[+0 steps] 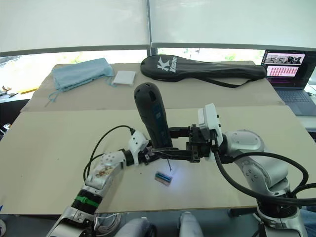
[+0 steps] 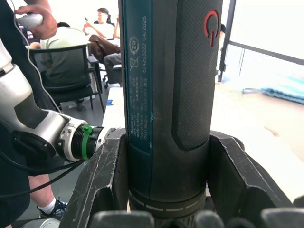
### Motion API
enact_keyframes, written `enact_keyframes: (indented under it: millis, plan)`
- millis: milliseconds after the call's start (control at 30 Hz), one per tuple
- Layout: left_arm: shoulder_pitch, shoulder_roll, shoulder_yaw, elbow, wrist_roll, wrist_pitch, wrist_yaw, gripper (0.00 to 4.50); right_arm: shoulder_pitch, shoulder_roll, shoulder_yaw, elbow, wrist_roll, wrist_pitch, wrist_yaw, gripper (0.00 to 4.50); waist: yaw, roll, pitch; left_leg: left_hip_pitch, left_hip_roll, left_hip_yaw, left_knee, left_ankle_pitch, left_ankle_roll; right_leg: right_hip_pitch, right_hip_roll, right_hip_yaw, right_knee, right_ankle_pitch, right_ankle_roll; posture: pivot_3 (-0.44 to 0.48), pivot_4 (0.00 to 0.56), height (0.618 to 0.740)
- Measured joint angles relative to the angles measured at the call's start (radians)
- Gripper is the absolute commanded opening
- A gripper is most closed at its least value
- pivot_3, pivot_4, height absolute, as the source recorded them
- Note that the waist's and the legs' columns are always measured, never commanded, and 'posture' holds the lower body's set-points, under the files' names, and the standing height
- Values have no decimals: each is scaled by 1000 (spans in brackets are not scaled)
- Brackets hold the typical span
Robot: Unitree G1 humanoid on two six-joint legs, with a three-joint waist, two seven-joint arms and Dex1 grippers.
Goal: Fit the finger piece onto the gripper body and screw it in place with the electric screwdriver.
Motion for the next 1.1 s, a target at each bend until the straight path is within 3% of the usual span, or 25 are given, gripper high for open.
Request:
enact_keyframes:
  millis: [167, 300, 500, 633, 700, 833, 1000, 1100]
  plan:
    - [-63, 33, -9, 93, -1, -71, -98, 2296, 2, 0, 0, -4, -2, 0, -1, 1879, 1, 0, 0, 0, 0, 0, 0, 0, 0, 0, 0, 0, 0, 0, 0, 0, 150, 736]
    - [-183, 112, -20, 290, -37, -209, -403, 2296, 3, -7, -2, -10, -2, 0, 2, 1879, -6, 0, 0, 0, 0, 0, 0, 0, 0, -1, 0, -1, 0, 0, 0, 0, 150, 736]
    - [-370, 72, -23, 602, -18, -340, -546, 2296, 2, -12, -3, -22, -2, 0, -4, 1879, -1, -1, 1, -1, -1, 0, 0, 0, 1, 0, 0, -1, -2, 0, 0, 0, 150, 736]
    - [-431, 43, -15, 724, 2, -375, -548, 4341, 3, -12, -4, -41, -1, 0, -20, 1879, -5, -1, 1, -1, -1, 0, 0, 0, 1, 0, 0, -1, -2, 0, 0, 0, 150, 736]
    - [-429, 48, -13, 736, 10, -390, -544, 4500, 3, -12, -4, -50, 1, 0, -27, 1879, -8, -1, 1, -1, -1, 0, 0, 0, 1, 0, 0, -1, -1, 0, 0, 0, 150, 736]
    - [-345, 61, 32, 625, -1, -355, -473, 4500, 4, -14, -4, -57, 2, 0, -39, 1879, -14, -1, 1, -1, 0, 0, 0, -1, 1, -1, 0, 2, 0, 0, 0, 0, 150, 736]
    - [-111, 49, 81, 241, -41, -138, -297, 4500, 3, -14, -9, -58, 1, 0, -50, 1879, -13, -1, 1, 0, 1, 0, 0, -1, 1, 0, 1, 5, 0, 0, 0, 0, 150, 736]
    - [-46, 48, 69, 113, -39, -57, -241, 4500, 3, -14, -8, -59, 1, 0, -57, 1879, -5, -1, 1, 1, 1, 0, 0, 0, 1, 0, 1, 3, 0, 0, 0, 0, 150, 736]
